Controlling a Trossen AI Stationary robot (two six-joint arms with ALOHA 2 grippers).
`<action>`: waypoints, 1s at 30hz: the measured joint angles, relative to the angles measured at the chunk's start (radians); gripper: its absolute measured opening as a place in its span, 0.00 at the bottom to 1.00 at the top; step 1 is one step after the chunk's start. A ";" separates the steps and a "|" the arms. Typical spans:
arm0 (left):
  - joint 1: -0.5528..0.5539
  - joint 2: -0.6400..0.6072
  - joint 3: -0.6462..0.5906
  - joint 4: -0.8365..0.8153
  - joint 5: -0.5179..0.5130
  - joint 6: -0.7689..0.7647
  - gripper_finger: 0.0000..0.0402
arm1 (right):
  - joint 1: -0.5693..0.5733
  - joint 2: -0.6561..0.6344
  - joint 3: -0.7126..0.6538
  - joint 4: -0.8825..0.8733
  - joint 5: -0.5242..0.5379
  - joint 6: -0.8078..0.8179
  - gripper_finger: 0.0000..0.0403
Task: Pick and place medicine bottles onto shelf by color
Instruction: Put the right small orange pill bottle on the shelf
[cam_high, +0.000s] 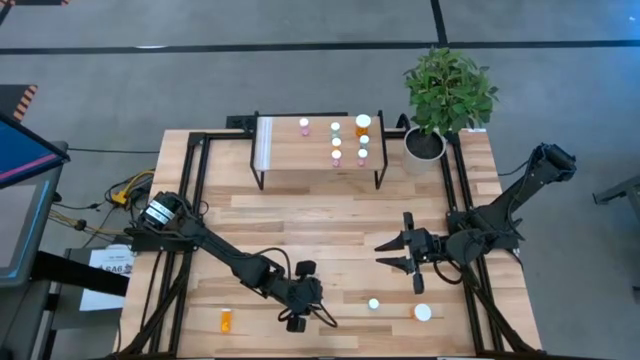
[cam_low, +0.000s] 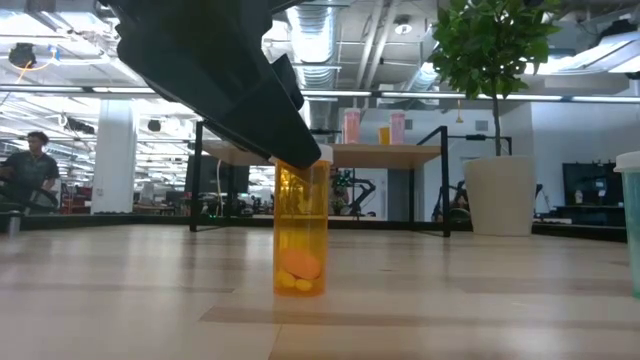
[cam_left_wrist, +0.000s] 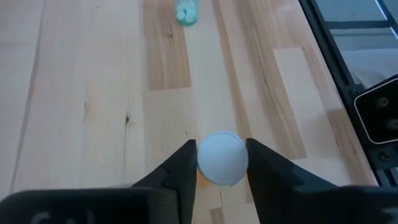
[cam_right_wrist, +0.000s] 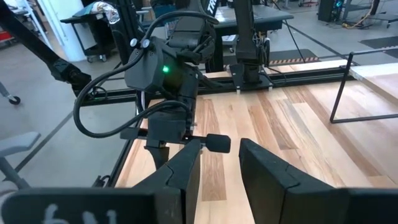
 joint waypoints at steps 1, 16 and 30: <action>0.000 0.000 0.000 0.000 0.003 0.000 0.24 | 0.000 0.000 0.000 0.000 0.000 0.000 0.33; 0.036 -0.185 -0.001 -0.193 -0.011 -0.003 0.25 | 0.000 0.000 0.000 -0.001 0.000 -0.001 0.33; 0.221 -0.601 0.000 -0.486 -0.267 0.060 0.26 | -0.002 0.000 -0.001 0.008 0.000 -0.003 0.33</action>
